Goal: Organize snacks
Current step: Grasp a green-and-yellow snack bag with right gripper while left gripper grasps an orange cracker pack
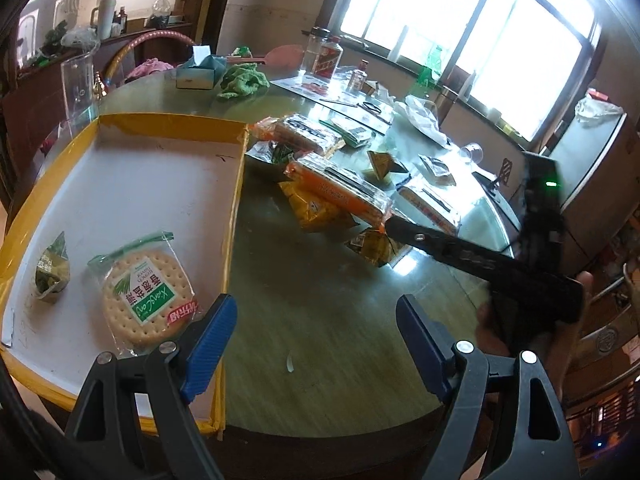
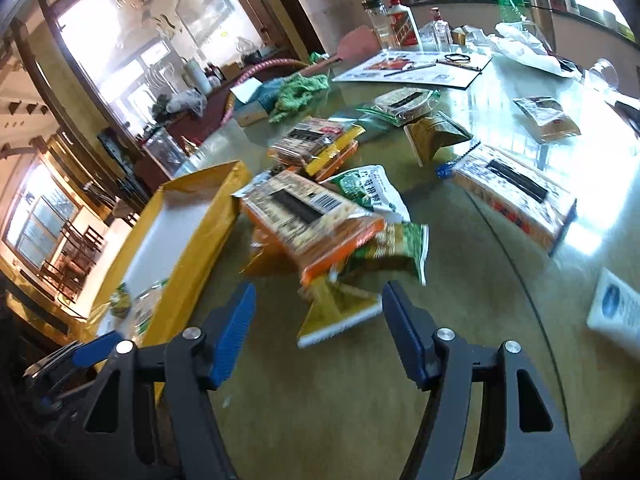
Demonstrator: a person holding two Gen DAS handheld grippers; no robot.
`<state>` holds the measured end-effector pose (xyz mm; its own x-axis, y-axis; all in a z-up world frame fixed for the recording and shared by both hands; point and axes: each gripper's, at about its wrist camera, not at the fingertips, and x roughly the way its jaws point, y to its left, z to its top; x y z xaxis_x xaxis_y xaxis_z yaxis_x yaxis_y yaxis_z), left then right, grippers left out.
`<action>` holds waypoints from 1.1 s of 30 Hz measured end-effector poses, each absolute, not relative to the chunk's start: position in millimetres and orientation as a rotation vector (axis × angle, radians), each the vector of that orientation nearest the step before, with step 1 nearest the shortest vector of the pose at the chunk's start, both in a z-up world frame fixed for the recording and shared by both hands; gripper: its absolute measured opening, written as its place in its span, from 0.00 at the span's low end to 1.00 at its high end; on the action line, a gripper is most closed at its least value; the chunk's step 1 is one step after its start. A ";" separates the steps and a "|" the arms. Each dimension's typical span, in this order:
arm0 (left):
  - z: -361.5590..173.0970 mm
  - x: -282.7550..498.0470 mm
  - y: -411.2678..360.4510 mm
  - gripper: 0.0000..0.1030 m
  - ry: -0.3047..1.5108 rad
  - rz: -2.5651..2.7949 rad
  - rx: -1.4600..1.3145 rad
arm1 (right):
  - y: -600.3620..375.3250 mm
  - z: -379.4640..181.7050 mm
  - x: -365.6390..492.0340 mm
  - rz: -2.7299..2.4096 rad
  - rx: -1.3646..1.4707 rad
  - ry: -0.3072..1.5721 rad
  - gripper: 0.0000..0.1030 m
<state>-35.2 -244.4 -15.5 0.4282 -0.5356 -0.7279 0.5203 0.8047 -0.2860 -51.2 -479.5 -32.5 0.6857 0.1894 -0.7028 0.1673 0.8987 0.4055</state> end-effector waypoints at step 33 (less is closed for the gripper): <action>-24.2 27.2 -334.2 0.77 1.026 -0.626 0.000 | -517.2 -57.8 -142.5 -0.273 0.553 0.819 0.40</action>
